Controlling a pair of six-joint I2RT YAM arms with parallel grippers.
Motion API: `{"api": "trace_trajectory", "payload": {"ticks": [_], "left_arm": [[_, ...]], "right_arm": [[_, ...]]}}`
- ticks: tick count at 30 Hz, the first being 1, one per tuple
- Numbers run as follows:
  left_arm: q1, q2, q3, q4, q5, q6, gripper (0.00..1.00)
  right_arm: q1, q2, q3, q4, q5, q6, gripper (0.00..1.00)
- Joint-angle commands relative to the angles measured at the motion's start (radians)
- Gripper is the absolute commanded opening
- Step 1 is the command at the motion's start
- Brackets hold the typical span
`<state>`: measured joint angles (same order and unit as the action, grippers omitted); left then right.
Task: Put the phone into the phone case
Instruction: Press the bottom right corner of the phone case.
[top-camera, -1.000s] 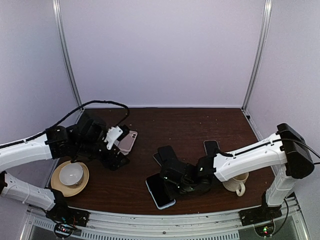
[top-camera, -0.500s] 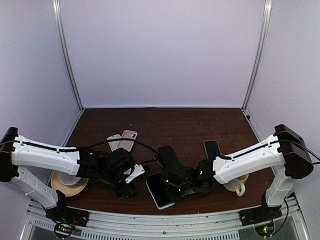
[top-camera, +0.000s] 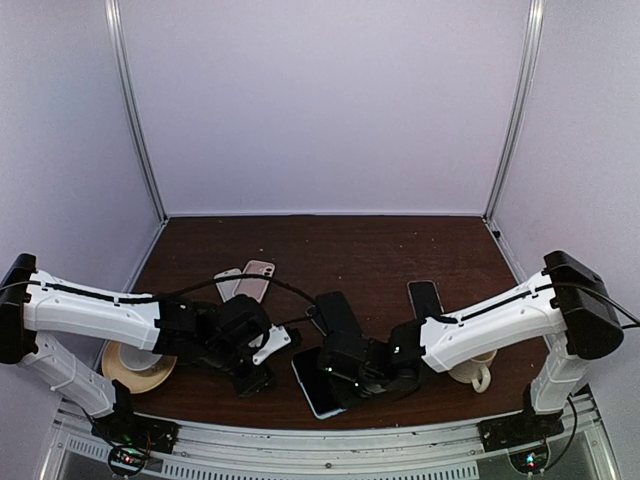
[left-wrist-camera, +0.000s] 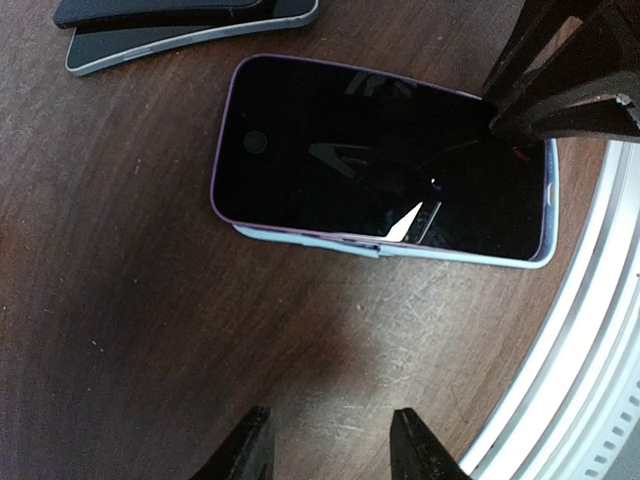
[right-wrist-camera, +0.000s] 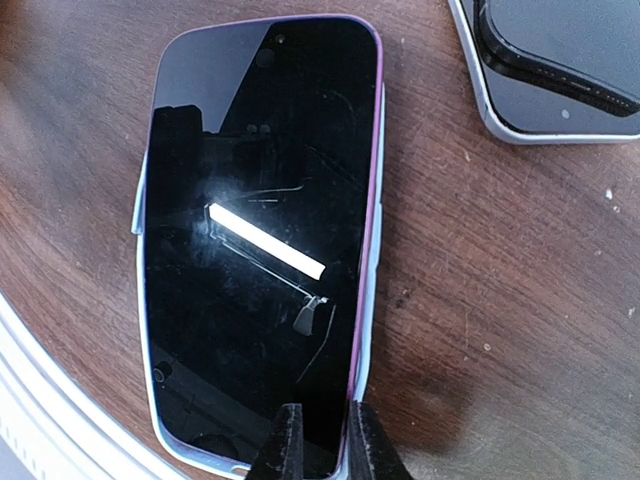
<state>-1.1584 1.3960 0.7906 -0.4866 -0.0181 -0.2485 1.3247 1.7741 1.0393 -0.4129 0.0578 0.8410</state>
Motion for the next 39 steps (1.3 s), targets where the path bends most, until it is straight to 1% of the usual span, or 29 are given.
{"api": "trace_trajectory", "payload": {"ticks": [1,3,7,9,11,12,13,14,15,17,18,20,23,29,32,34,36,39], "left_arm": [[0.0,-0.023,0.003,0.038,-0.003,0.015,0.43],[0.0,-0.033,0.006,0.039,-0.008,0.017,0.44],[0.0,-0.059,0.02,0.019,-0.011,0.025,0.44],[0.002,-0.075,0.039,-0.008,-0.019,0.033,0.44],[0.004,-0.093,0.068,-0.044,-0.047,0.044,0.48],[0.01,-0.098,0.09,-0.068,-0.064,0.047,0.53],[0.021,-0.103,0.112,-0.092,-0.076,0.049,0.58],[0.038,-0.105,0.136,-0.112,-0.083,0.049,0.65],[0.059,-0.109,0.155,-0.125,-0.088,0.046,0.72],[0.113,-0.118,0.177,-0.128,-0.09,0.033,0.82],[0.139,-0.125,0.181,-0.122,-0.083,0.024,0.85],[0.188,-0.139,0.184,-0.108,-0.055,0.01,0.89],[0.23,-0.155,0.18,-0.088,-0.032,0.01,0.89],[0.241,-0.175,0.16,-0.098,-0.048,0.027,0.89],[0.241,-0.175,0.155,-0.099,-0.047,0.03,0.89],[0.241,-0.164,0.153,-0.098,-0.029,0.023,0.89],[0.242,-0.15,0.153,-0.103,-0.014,0.011,0.89],[0.241,-0.138,0.153,-0.103,-0.005,-0.007,0.89]], "right_arm": [[0.011,0.054,0.032,-0.19,0.056,-0.009,0.15],[0.013,0.053,0.06,-0.234,0.069,-0.027,0.16],[0.022,0.031,0.105,-0.262,0.068,-0.069,0.21],[0.021,-0.002,0.137,-0.276,0.078,-0.094,0.3],[0.02,-0.039,0.164,-0.275,0.091,-0.117,0.55],[0.021,-0.052,0.177,-0.271,0.098,-0.123,0.7],[0.02,-0.057,0.186,-0.267,0.102,-0.129,0.92],[0.02,-0.054,0.195,-0.265,0.104,-0.131,0.98],[0.02,-0.039,0.209,-0.273,0.113,-0.125,0.99],[0.02,0.009,0.243,-0.289,0.107,-0.097,0.99],[0.021,0.035,0.27,-0.294,0.1,-0.084,0.99],[0.02,0.082,0.312,-0.31,0.095,-0.054,0.99],[0.02,0.121,0.337,-0.3,0.086,-0.017,1.0],[0.02,0.134,0.319,-0.291,0.078,0.016,0.99],[0.014,0.086,0.269,-0.248,0.078,0.009,0.97],[0.006,0.057,0.232,-0.2,0.043,-0.021,0.99],[0.002,0.057,0.219,-0.172,0.003,-0.041,0.99],[0.003,0.093,0.246,-0.181,-0.028,-0.048,1.0]]}}
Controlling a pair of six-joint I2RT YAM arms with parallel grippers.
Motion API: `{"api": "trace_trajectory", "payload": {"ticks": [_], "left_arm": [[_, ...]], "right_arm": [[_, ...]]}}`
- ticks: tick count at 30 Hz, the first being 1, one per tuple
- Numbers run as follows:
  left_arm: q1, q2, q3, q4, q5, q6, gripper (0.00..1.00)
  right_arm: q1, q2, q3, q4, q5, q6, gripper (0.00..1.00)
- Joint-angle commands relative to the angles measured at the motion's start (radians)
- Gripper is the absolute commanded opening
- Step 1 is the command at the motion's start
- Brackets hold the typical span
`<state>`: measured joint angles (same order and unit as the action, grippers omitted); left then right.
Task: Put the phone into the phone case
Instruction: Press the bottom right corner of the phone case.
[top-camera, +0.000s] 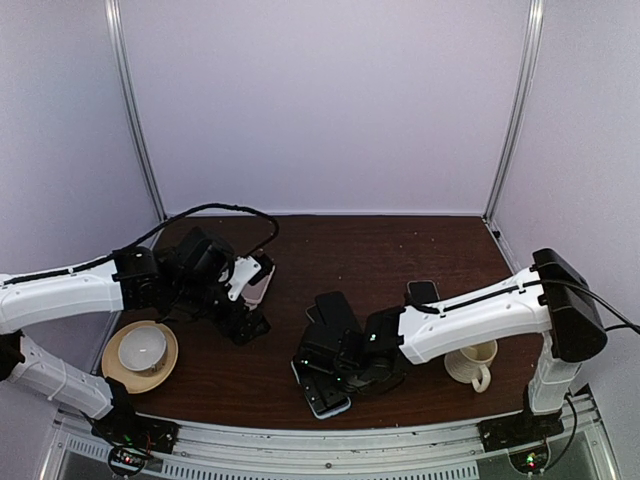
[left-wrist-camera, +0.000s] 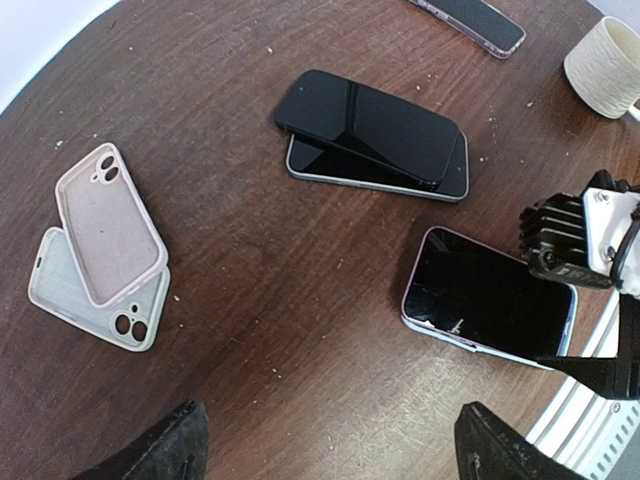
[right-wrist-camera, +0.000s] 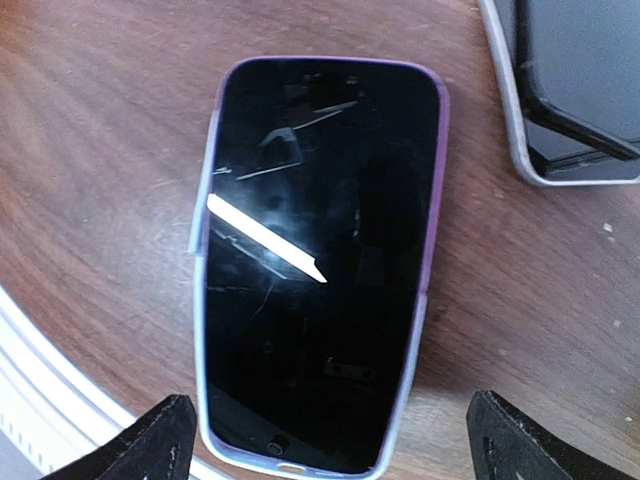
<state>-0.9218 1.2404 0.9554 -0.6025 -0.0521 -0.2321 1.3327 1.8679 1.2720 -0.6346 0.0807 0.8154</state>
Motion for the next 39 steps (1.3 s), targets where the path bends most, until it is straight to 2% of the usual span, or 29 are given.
{"api": "trace_trajectory", "payload": {"ticks": [1,5,9,18,23,32,39], "left_arm": [[0.005,0.019,-0.012,0.013,0.03,-0.026,0.89],[0.005,0.02,-0.015,0.015,0.029,-0.015,0.89],[0.005,0.029,-0.014,0.01,0.035,-0.01,0.89],[0.005,0.035,-0.014,0.0,0.015,0.006,0.89],[0.005,0.039,-0.012,0.0,0.017,0.009,0.89],[0.006,0.041,-0.009,-0.001,0.016,0.014,0.89],[0.005,0.042,-0.008,0.0,0.014,0.017,0.89]], "right_arm": [[-0.004,0.01,0.023,0.041,-0.057,-0.021,1.0],[-0.002,0.035,0.042,0.052,-0.044,-0.001,0.99],[-0.002,0.084,0.097,-0.056,0.022,-0.001,1.0],[0.012,0.154,0.135,-0.056,0.007,-0.02,0.99],[0.017,0.192,0.149,-0.122,0.055,0.01,0.99],[0.03,0.21,0.166,-0.164,0.091,0.008,0.84],[0.033,0.198,0.174,-0.166,0.116,0.003,0.63]]}}
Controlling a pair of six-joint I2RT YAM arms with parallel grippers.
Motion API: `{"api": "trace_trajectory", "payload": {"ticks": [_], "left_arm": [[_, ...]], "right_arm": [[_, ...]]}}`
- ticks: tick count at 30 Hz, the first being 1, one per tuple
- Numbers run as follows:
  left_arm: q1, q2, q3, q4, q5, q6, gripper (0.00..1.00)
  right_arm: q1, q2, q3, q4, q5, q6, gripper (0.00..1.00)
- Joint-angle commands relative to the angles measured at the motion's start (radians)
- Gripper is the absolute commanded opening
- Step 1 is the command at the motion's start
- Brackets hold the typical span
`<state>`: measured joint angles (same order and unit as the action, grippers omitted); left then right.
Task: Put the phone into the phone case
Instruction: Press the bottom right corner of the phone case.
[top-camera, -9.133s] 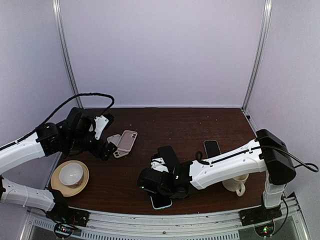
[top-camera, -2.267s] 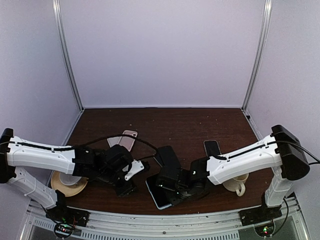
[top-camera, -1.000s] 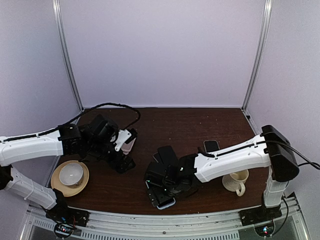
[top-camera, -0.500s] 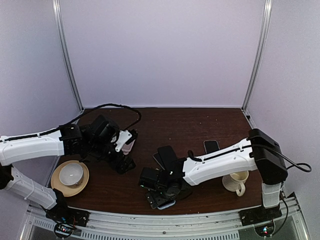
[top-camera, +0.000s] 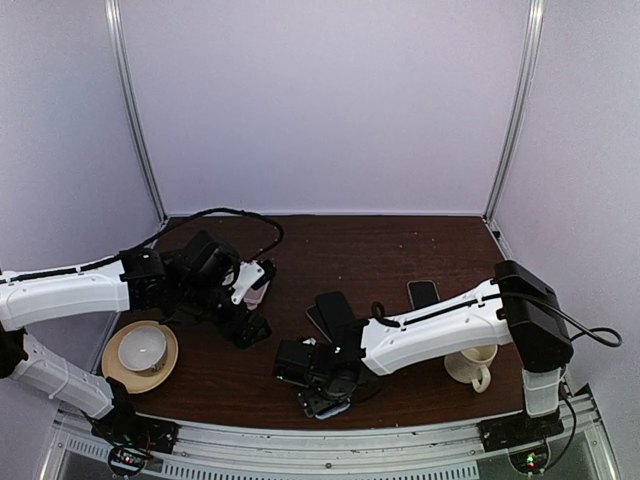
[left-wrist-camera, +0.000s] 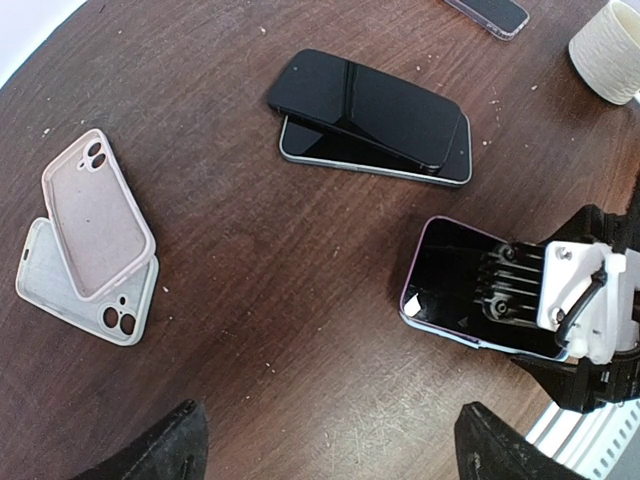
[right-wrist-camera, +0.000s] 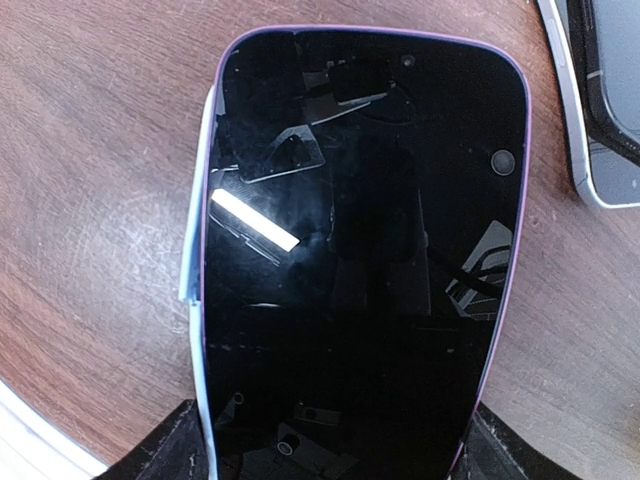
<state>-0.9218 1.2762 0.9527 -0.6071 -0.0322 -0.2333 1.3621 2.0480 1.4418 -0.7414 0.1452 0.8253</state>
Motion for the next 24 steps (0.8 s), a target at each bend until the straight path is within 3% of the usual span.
{"api": "trace_trajectory", "payload": {"ticks": [1,4,7,12,18,24], "left_arm": [[0.005,0.005,-0.005,0.004,-0.006,0.018,0.89],[0.005,0.006,-0.005,0.003,-0.008,0.019,0.89],[0.005,0.004,-0.006,0.003,-0.009,0.019,0.89],[0.005,0.004,-0.006,0.004,-0.009,0.021,0.89],[0.005,0.007,-0.007,0.004,-0.006,0.022,0.89],[0.005,0.018,-0.009,0.002,0.005,0.031,0.89]], "right_arm": [[0.003,0.014,0.002,-0.056,0.056,-0.01,0.6],[0.005,-0.005,-0.008,-0.036,0.068,-0.02,0.54],[0.005,-0.021,-0.024,-0.014,0.068,-0.023,0.55],[0.005,-0.011,-0.037,0.0,0.039,-0.018,0.63],[0.005,-0.025,-0.064,0.028,0.01,-0.018,0.85],[-0.001,-0.088,-0.097,0.059,-0.007,-0.056,0.94]]}}
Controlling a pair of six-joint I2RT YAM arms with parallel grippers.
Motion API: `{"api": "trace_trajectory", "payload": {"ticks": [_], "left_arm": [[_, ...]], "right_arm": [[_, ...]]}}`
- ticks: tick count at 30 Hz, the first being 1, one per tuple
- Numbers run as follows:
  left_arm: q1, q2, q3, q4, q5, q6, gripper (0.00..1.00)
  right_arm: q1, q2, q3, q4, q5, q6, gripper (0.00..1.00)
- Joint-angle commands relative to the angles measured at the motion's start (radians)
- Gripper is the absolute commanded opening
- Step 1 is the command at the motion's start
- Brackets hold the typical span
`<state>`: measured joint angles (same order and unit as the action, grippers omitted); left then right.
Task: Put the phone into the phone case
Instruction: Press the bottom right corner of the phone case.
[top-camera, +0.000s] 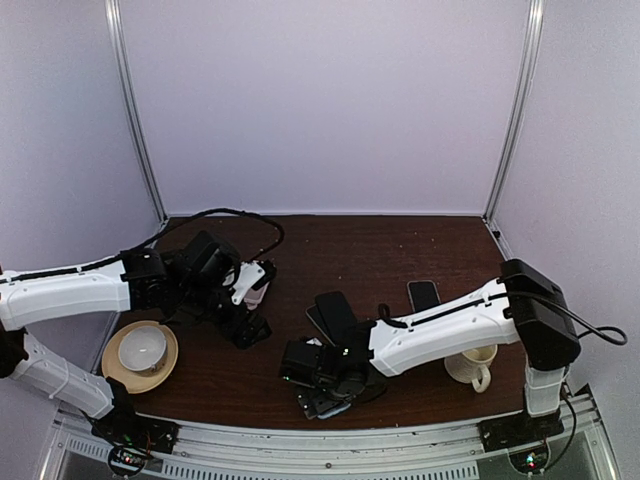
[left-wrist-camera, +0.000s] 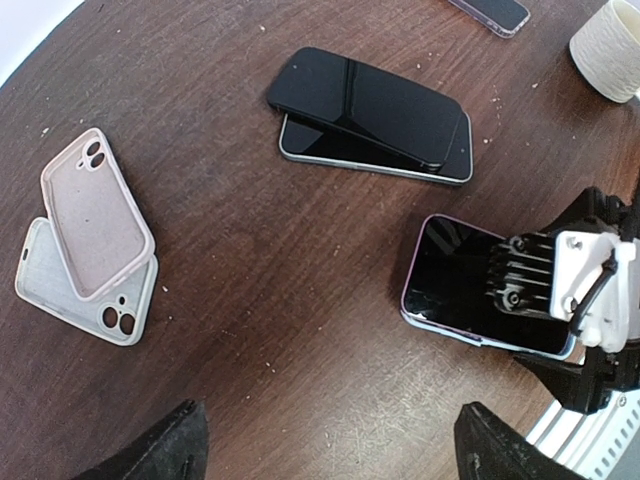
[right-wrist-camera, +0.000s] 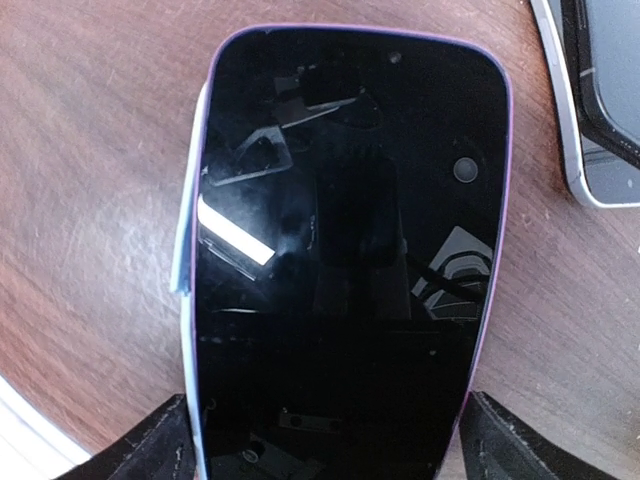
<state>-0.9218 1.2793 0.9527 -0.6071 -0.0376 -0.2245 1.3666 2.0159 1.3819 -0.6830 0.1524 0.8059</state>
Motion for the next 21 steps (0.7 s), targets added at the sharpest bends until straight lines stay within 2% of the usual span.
{"api": "trace_trajectory", "payload": {"ticks": [1,5,11,13,15,17,21], "left_arm": [[0.005,0.021,-0.009,-0.001,0.012,0.024,0.87],[-0.032,0.057,-0.008,-0.014,0.005,0.002,0.8],[-0.146,0.166,-0.022,0.007,0.029,-0.044,0.58],[-0.158,0.202,-0.028,0.019,0.037,-0.053,0.5],[-0.16,0.233,-0.038,0.036,0.074,-0.059,0.45],[-0.16,0.259,-0.048,0.059,0.079,-0.061,0.44],[-0.162,0.323,-0.045,0.086,0.091,-0.058,0.44]], "right_arm": [[-0.011,-0.073,-0.047,0.015,-0.025,-0.053,0.95],[-0.033,-0.163,-0.117,0.084,-0.088,-0.087,0.96],[-0.076,-0.303,-0.251,0.197,-0.2,-0.095,0.91],[-0.094,-0.327,-0.285,0.186,-0.194,-0.075,0.82],[-0.115,-0.338,-0.325,0.202,-0.201,-0.051,0.68],[-0.123,-0.345,-0.357,0.249,-0.218,-0.038,0.58],[-0.126,-0.324,-0.363,0.285,-0.235,-0.04,0.45]]}}
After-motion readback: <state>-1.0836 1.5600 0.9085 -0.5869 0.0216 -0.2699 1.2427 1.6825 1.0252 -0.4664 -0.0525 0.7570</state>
